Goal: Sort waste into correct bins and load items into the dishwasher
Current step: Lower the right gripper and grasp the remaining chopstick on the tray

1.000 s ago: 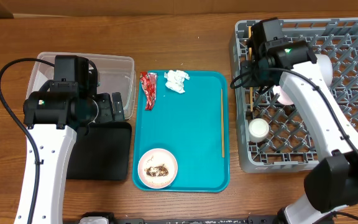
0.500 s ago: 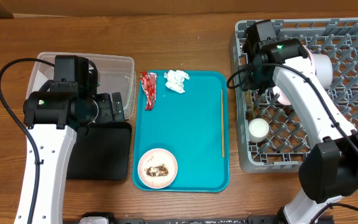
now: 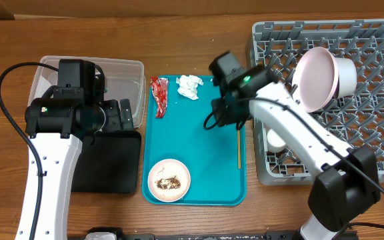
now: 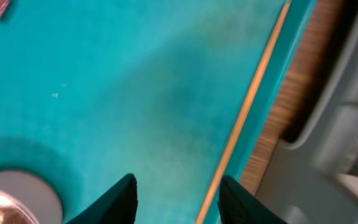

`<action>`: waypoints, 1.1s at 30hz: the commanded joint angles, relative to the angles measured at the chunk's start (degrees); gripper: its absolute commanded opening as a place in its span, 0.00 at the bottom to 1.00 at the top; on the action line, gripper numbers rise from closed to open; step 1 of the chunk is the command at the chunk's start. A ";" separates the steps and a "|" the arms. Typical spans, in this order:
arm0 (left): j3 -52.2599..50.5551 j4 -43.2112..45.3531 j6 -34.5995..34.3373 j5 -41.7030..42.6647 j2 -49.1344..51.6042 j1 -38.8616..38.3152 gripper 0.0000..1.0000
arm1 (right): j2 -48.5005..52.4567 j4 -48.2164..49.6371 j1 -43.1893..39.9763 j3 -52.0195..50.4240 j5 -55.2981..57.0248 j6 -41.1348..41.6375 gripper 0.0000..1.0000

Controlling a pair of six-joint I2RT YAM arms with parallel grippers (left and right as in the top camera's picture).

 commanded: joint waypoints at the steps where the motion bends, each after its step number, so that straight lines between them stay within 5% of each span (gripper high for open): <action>1: 0.63 0.04 0.92 -0.72 0.44 0.24 1.00 | -1.38 4.02 0.59 -6.73 3.85 6.16 0.45; 8: 0.63 0.04 0.92 -0.74 0.44 0.24 1.00 | -0.98 10.88 0.55 -15.23 9.66 7.23 0.45; 33: 0.63 0.04 0.92 -0.74 0.44 0.24 1.00 | 10.49 13.94 0.55 -15.32 8.17 3.17 0.38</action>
